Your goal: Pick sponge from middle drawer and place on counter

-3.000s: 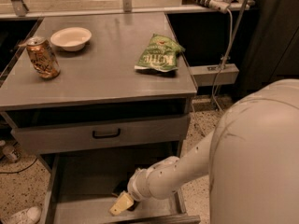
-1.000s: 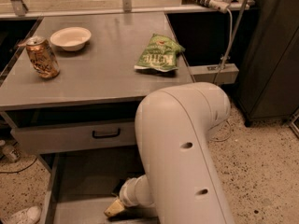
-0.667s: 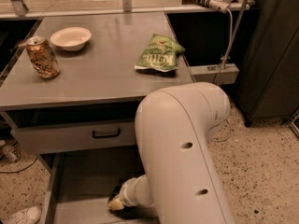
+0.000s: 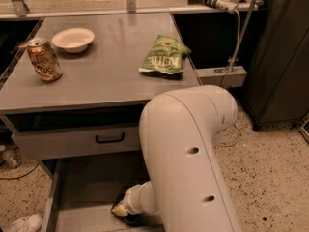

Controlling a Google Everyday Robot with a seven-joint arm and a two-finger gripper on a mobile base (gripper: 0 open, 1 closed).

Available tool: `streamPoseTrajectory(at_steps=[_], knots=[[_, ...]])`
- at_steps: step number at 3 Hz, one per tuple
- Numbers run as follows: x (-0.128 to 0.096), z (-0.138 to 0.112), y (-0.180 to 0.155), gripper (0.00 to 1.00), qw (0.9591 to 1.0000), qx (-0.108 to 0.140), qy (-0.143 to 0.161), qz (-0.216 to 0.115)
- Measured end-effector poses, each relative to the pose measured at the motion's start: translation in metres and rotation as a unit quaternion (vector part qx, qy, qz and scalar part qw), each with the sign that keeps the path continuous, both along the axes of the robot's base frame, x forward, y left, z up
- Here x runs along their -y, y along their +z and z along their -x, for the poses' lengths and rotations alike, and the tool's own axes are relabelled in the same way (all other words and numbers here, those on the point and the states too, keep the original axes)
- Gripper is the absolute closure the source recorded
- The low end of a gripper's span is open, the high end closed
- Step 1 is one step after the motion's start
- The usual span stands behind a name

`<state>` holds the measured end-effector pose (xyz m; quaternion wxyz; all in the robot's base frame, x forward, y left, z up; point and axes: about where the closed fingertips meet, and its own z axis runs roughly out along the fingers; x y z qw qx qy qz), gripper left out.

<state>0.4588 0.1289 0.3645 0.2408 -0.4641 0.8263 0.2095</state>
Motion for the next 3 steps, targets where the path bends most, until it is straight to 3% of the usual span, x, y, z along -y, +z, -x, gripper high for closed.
streamPoseTrajectory(at_steps=[1, 3], knots=[[0.000, 0.000, 0.000, 1.00, 1.0000, 0.000, 0.000, 0.000], [-0.005, -0.011, 0.046, 1.00, 0.9994, 0.028, 0.018, -0.003]])
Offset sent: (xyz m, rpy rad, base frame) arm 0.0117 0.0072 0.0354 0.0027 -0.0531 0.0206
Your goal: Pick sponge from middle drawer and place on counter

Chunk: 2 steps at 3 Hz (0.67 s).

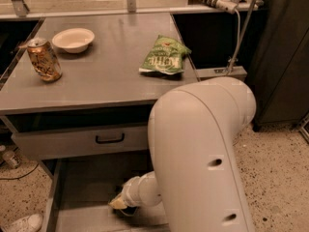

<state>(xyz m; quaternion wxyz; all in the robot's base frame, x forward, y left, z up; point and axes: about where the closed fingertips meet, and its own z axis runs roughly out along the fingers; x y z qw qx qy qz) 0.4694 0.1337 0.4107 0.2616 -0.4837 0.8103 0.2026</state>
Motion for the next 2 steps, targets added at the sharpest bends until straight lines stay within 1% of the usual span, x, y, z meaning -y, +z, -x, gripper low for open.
streamPoseTrajectory(at_steps=[1, 2], knots=[[0.009, 0.000, 0.042, 1.00, 0.9999, 0.011, 0.001, -0.007], [0.026, 0.004, 0.091, 1.00, 0.9990, 0.031, -0.020, -0.025]])
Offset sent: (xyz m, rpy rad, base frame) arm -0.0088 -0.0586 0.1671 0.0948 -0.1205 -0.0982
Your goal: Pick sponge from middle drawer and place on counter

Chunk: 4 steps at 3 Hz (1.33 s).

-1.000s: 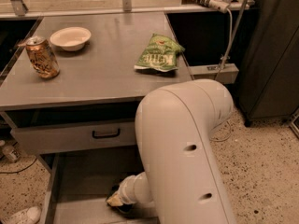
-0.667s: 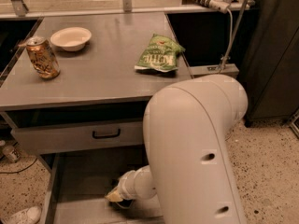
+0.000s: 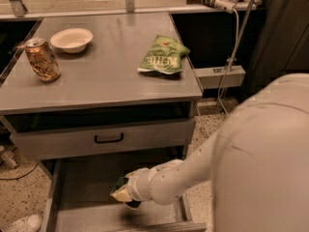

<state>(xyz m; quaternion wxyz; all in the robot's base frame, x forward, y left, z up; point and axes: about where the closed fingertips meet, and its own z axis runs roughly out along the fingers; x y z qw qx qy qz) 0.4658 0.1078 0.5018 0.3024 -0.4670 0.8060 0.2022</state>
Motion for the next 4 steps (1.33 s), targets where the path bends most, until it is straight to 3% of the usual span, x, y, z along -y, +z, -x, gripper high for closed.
streamPoseTrajectory(at_steps=[1, 2, 4], knots=[[0.029, 0.003, 0.058, 1.00, 0.9983, 0.037, -0.034, -0.029], [0.029, 0.003, 0.058, 1.00, 0.9983, 0.037, -0.034, -0.029], [0.008, 0.014, 0.111, 1.00, 0.9981, 0.056, -0.012, -0.024]])
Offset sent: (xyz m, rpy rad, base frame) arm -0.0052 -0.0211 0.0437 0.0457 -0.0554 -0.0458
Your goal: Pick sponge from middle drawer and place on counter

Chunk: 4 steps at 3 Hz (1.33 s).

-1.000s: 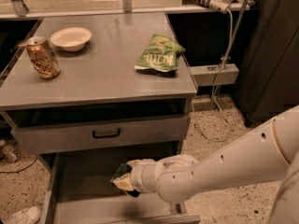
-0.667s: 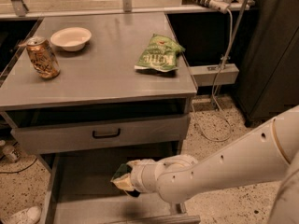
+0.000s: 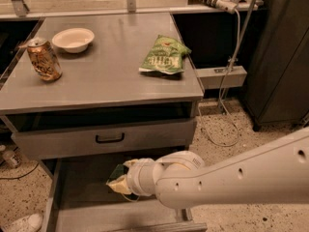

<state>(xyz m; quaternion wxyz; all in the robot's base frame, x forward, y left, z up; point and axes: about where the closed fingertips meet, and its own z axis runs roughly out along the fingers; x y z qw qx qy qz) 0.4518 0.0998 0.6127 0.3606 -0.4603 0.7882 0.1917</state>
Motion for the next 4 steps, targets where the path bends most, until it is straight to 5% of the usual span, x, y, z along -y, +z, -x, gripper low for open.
streamPoseTrajectory(at_steps=[1, 2, 4], knots=[[-0.005, 0.005, 0.047, 1.00, 0.9995, 0.030, 0.002, 0.013], [-0.005, 0.005, 0.047, 1.00, 0.9995, 0.030, 0.002, 0.013], [-0.016, -0.001, 0.125, 1.00, 0.9954, 0.091, 0.003, 0.029]])
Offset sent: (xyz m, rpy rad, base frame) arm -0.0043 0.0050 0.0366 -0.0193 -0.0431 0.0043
